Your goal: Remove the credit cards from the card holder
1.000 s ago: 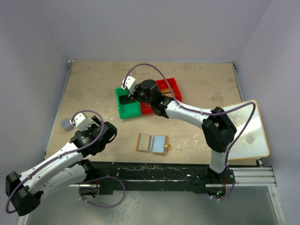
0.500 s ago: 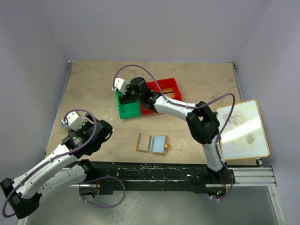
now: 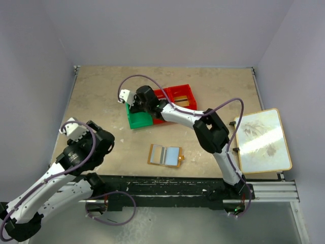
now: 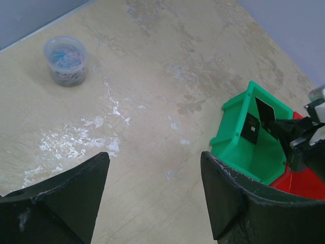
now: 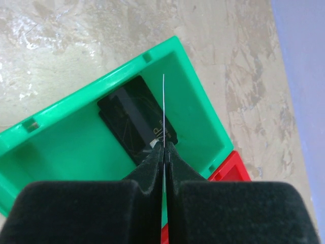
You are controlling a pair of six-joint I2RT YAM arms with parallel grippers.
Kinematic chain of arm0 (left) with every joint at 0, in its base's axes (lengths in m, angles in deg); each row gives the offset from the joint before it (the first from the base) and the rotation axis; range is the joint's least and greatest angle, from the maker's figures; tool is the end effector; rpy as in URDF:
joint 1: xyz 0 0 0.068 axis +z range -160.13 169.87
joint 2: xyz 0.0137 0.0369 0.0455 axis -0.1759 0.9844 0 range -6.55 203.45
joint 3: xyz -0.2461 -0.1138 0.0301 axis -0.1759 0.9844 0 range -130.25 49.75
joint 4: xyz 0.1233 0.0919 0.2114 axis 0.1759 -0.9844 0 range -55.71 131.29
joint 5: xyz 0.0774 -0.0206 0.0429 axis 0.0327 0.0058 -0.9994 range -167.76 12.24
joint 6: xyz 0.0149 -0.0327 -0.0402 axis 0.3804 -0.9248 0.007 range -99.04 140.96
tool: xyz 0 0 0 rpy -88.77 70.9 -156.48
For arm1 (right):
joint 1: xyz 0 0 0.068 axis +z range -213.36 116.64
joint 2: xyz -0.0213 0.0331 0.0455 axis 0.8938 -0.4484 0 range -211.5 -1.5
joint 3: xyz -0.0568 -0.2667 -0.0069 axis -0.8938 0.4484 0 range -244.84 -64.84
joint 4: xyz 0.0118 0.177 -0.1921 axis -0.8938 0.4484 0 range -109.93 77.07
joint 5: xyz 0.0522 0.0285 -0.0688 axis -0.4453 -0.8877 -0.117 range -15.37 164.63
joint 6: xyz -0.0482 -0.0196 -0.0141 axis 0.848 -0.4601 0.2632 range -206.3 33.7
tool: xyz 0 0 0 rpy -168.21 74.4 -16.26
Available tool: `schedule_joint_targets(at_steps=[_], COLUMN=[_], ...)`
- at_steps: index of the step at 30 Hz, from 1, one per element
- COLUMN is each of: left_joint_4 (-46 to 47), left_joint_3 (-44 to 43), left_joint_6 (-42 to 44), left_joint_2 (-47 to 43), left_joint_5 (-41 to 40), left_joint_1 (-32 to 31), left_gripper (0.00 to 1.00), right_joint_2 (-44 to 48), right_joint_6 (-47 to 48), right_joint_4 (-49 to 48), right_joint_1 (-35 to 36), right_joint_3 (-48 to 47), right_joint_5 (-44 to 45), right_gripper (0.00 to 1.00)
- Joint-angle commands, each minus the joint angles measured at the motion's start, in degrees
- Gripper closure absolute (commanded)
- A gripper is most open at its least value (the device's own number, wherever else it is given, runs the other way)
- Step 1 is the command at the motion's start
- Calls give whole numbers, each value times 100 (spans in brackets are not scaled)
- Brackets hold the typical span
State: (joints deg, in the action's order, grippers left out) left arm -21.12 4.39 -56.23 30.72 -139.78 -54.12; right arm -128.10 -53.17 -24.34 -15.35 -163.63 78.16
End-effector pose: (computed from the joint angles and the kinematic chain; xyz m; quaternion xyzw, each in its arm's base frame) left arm 0.0916 -0.0446 0.2935 -0.3843 0.7368 0.0122 0.5561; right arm 0.3513 0.3870 0.2205 -0.5305 0.6456 0.0455 0.5474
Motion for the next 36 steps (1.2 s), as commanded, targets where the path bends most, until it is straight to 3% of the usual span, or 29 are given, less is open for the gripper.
schedule_joint_targets(at_steps=[1, 19, 36], left_joint_4=[17, 60, 192], left_joint_3=[-491, -658, -583], left_joint_6=[469, 901, 958], left_joint_2=[18, -144, -81], left_joint_5=[-364, -360, -275], left_joint_1=[24, 24, 27], left_gripper=[29, 29, 29], right_joint_2=[-206, -917, -635], right_joint_6=[424, 1349, 587], right_joint_4=[89, 637, 906], right_joint_1=[7, 7, -1], right_joint_3=[-527, -1287, -1379], right_joint_5=[216, 392, -591], right_gripper=[100, 100, 72])
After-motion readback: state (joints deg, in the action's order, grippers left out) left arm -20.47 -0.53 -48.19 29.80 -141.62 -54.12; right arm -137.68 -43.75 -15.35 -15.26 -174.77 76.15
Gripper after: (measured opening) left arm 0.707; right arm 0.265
